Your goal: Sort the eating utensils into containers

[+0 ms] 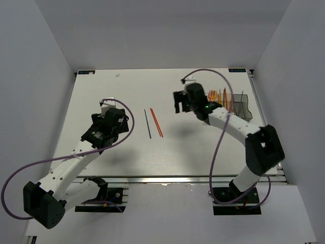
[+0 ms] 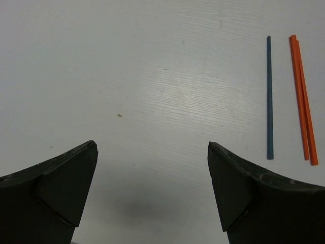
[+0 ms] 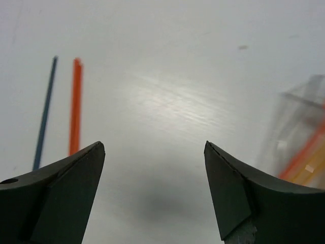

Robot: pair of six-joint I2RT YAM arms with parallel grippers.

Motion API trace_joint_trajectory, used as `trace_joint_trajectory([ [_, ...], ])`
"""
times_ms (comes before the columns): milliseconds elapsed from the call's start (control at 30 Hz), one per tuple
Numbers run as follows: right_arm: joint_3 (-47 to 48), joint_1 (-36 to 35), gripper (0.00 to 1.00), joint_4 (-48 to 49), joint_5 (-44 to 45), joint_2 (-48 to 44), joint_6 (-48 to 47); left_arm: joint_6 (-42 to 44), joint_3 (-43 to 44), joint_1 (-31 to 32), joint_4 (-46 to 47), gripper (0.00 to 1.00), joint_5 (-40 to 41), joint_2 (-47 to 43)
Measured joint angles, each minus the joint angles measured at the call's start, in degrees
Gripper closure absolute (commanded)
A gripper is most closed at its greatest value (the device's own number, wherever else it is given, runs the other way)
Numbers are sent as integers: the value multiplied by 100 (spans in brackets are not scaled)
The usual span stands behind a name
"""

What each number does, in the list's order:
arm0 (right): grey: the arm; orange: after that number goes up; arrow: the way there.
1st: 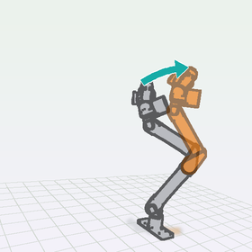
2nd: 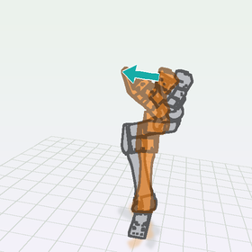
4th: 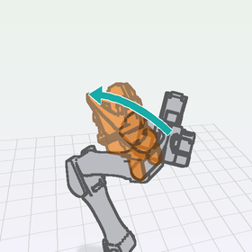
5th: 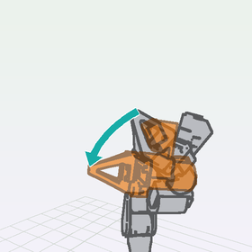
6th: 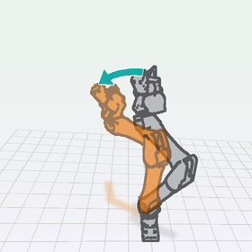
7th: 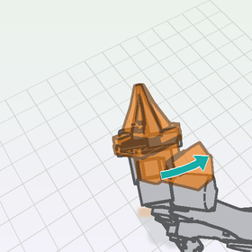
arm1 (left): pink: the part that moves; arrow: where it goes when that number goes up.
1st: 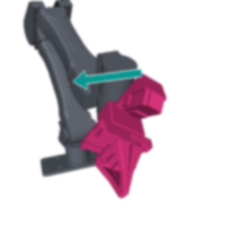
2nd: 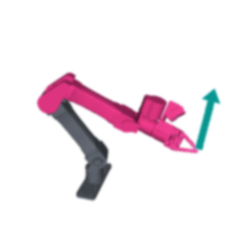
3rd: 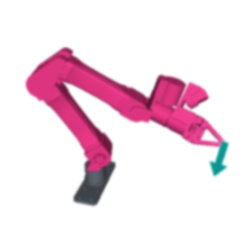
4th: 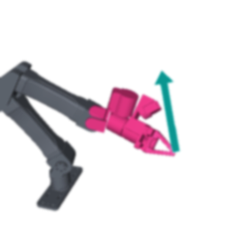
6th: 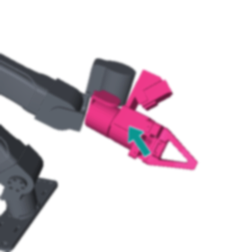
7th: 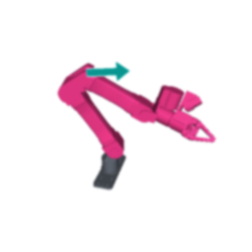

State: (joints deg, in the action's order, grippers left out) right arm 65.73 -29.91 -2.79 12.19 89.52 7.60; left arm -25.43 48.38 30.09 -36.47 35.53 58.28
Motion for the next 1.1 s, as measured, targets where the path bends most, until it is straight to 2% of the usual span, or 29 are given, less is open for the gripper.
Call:
trace_joint_trajectory([
  [100, 420, -726, 19, -249, 7, 848, 280, -13, 0, -17, -11, 2, 107, 0],
  [200, 1054, -1226, 35, -592, 232, 1864, 494, -15, 0, -26, -42, 2, 153, 28],
  [233, 1215, -1357, 43, -697, 310, 2127, 555, -17, 0, -26, -48, 2, 162, 52],
  [333, 1499, -1679, 50, -955, 446, 2575, 754, -15, 0, -26, -61, 2, 166, 109],
  [500, 1685, -1971, 51, -1174, 592, 2695, 977, -13, 0, -26, -63, 2, 155, 118],
  [633, 1742, -2063, 57, -1189, 673, 2697, 1069, -11, 0, -26, -63, 2, 149, 127],
  [1100, 1856, -2085, 66, -1213, 704, 3005, 1147, -7, 0, -26, -61, 2, 85, 127],
])
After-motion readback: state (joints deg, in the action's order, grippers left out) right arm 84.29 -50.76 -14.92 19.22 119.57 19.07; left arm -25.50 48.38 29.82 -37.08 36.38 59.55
